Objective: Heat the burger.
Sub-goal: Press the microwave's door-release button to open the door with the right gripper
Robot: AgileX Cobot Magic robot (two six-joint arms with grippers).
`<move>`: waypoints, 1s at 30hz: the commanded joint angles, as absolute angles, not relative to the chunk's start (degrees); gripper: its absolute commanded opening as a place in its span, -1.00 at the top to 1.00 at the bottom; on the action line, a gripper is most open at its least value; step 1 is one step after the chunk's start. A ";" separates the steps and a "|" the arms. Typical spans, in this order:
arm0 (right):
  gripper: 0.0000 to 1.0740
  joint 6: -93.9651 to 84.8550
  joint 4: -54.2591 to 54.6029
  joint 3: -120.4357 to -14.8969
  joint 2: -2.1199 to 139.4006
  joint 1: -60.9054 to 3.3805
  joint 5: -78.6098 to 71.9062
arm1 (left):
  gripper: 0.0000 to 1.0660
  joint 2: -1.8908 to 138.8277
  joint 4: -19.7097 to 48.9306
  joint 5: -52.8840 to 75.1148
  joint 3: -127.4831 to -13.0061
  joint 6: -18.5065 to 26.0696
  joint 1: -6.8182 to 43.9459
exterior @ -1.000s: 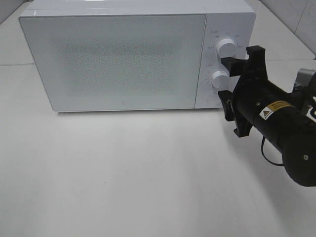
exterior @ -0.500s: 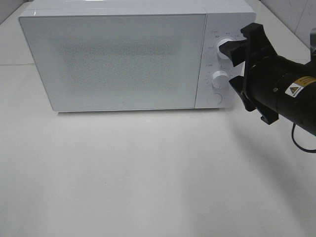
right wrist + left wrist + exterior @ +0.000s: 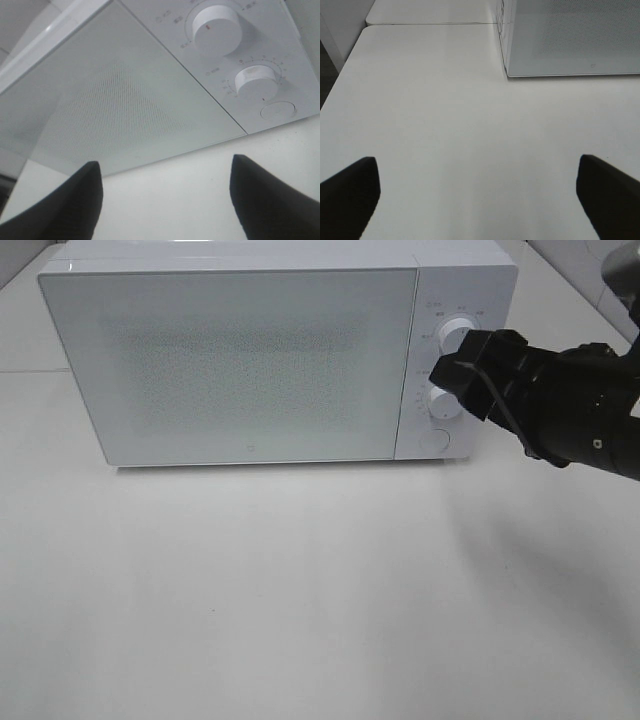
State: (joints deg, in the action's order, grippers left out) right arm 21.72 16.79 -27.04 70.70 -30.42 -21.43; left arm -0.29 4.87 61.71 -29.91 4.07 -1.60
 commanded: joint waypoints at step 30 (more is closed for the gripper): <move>-0.24 -0.69 -3.32 -39.82 49.05 -29.97 42.69 | -0.88 -1.15 4.93 61.36 -29.68 3.72 -1.72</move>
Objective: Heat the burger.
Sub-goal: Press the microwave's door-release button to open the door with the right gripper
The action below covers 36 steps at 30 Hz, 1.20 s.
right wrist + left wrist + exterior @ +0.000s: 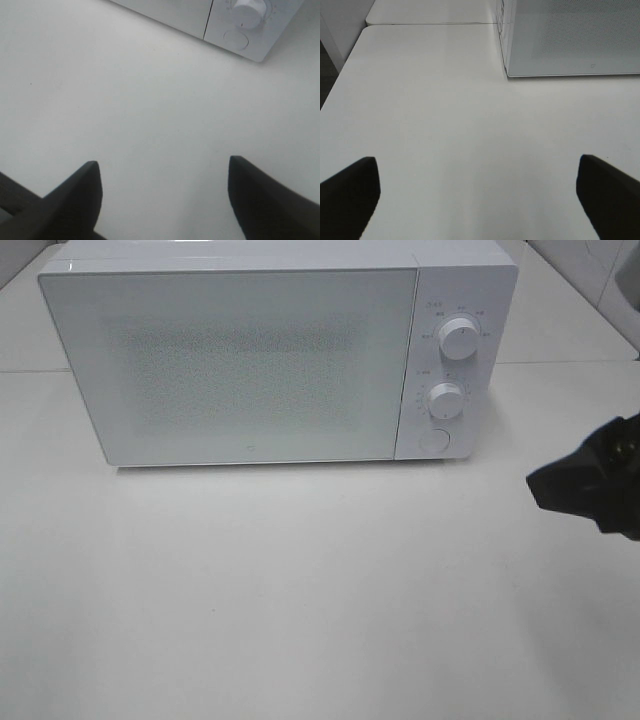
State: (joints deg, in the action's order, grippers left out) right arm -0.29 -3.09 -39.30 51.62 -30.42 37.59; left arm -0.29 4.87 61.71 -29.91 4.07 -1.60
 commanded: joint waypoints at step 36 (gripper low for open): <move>-0.42 2.64 -4.30 -28.13 -2.12 -8.65 54.95 | -0.88 -1.15 4.93 61.36 -29.68 3.72 -1.72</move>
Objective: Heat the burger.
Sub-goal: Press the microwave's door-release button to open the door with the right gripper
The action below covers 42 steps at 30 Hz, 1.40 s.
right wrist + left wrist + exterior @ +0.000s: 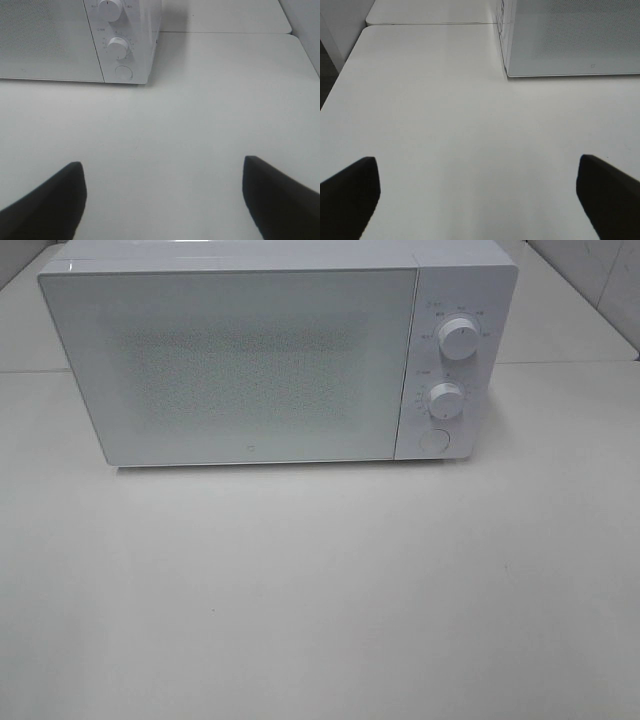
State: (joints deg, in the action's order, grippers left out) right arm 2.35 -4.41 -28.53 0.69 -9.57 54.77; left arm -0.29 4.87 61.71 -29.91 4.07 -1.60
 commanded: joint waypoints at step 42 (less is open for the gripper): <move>-0.42 2.81 -4.47 -31.80 19.31 -8.65 32.60 | -0.88 -1.03 4.93 61.36 -29.68 3.72 -1.72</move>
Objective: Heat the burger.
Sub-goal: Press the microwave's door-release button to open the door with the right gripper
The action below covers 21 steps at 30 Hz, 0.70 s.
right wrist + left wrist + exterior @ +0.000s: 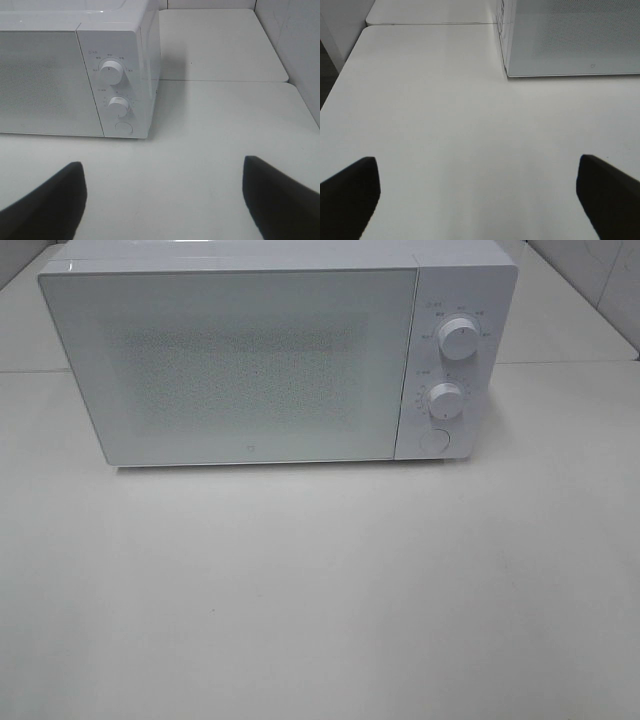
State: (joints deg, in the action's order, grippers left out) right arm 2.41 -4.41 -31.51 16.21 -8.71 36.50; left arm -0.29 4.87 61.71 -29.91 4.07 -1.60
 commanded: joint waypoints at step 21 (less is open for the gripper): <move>-0.34 2.81 -4.53 -31.80 48.99 -8.65 6.76 | -0.88 -1.03 4.93 61.36 -29.68 3.72 -1.72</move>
State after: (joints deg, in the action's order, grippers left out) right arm 2.41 -4.41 -31.51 47.21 -8.71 9.28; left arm -0.29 4.87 61.71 -29.91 4.07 -1.60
